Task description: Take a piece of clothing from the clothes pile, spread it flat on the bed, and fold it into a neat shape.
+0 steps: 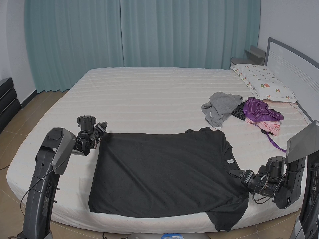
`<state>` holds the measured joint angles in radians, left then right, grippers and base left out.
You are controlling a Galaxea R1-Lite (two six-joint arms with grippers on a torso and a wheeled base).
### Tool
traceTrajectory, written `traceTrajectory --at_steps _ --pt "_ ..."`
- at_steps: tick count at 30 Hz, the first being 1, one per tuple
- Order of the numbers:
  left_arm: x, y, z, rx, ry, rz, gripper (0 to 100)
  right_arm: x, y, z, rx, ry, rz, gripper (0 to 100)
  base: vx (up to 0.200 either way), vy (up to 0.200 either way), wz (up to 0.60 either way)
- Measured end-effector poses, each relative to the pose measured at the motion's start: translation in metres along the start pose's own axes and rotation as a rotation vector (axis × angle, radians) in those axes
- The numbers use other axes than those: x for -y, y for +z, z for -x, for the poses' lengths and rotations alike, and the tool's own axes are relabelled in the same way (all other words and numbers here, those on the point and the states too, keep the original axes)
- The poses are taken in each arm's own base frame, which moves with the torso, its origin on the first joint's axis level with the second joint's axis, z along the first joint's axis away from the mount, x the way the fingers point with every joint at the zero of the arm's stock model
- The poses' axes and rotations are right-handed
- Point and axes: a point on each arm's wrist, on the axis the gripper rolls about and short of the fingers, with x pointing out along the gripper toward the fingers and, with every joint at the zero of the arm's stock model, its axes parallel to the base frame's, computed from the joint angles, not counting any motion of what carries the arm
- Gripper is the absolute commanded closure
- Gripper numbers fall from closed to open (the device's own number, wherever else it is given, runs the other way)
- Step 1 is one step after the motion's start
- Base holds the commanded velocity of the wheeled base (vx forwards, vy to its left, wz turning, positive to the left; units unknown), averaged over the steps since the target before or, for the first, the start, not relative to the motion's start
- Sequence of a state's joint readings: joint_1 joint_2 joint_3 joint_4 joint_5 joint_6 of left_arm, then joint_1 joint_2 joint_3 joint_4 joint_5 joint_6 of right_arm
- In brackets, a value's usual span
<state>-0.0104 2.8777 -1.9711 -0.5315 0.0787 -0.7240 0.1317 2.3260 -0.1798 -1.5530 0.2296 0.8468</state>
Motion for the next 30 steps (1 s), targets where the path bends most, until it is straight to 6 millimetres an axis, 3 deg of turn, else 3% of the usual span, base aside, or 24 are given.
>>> traceTrajectory --at_steps 5,11,20,30 --pt "0.003 0.007 0.015 -0.019 0.029 0.080 0 0.001 0.000 0.001 0.000 -0.004 -0.004 0 0.000 0.000 0.00" --pt "0.005 0.019 0.053 -0.071 0.063 0.147 0 0.002 0.000 0.002 -0.004 -0.007 -0.008 0 0.000 0.000 0.00" --pt "0.000 0.020 0.131 -0.178 0.096 0.181 0 0.003 -0.002 0.003 -0.012 -0.013 -0.015 0 0.000 0.000 0.00" --pt "-0.022 -0.007 0.221 -0.295 0.106 0.189 0 0.006 -0.005 0.007 -0.024 -0.032 0.000 0 -0.040 0.000 0.00"
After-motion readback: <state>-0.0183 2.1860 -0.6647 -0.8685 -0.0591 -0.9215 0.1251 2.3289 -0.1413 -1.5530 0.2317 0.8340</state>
